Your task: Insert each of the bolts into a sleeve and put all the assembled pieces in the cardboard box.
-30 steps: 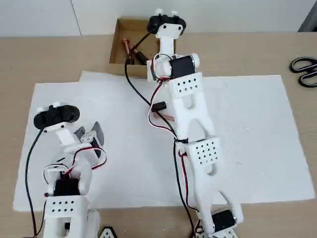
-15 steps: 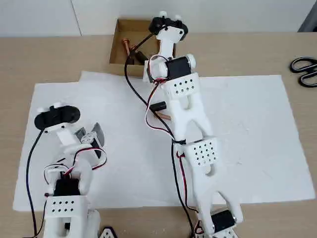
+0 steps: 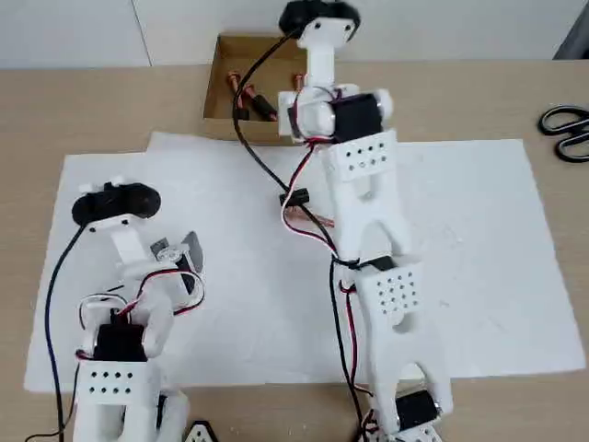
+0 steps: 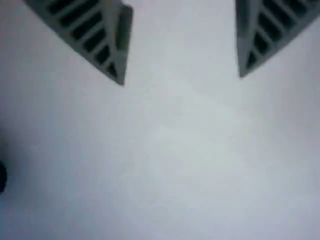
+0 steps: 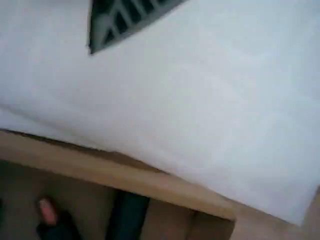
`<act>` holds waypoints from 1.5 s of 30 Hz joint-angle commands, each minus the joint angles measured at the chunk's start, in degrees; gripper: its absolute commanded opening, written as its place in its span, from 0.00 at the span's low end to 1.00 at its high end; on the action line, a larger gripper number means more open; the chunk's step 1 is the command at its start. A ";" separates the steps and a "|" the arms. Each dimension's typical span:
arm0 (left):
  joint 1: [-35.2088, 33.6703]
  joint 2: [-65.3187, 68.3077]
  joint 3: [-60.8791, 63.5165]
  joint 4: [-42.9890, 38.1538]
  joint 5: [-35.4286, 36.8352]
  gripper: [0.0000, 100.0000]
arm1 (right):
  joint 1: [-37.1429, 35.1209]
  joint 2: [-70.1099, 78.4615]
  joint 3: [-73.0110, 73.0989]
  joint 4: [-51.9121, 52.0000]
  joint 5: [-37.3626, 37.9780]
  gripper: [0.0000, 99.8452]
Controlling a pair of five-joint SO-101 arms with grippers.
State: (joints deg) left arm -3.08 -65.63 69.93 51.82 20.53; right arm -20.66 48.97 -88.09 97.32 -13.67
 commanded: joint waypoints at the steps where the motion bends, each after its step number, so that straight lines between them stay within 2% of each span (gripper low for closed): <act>1: 0.35 -0.79 -6.46 6.15 -0.62 0.14 | 1.10 -12.00 12.31 0.48 1.32 0.13; 6: 0.35 -0.79 -7.08 7.21 -0.62 0.14 | -0.04 -27.21 38.15 0.13 9.05 0.13; 9: 0.35 -0.79 -7.08 7.21 -0.62 0.14 | -0.75 -32.48 47.91 -0.75 13.10 0.13; 16: 0.35 -0.79 -7.08 7.12 -0.53 0.14 | -5.41 -28.09 49.32 -5.32 13.80 0.13; 23: 0.35 -0.79 -6.90 7.56 -0.44 0.14 | -7.16 -16.75 49.14 -9.10 4.40 0.13; 28: 0.35 -0.88 -4.62 7.21 -0.44 0.14 | -7.08 -16.04 49.14 -9.89 -4.40 0.13; 34: 0.53 -0.88 -4.18 7.12 -0.44 0.14 | -6.29 -15.60 49.41 -16.13 -16.35 0.13; 41: 0.44 -0.88 -4.09 7.12 -0.44 0.14 | -6.29 -12.00 49.32 -14.29 -27.78 0.13; 45: 0.35 -0.88 -3.91 7.12 -0.44 0.14 | -5.93 -10.95 49.23 -13.23 -30.95 0.13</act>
State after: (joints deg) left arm -2.90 -65.63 66.15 58.86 20.53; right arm -27.43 38.59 -38.51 83.60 -42.59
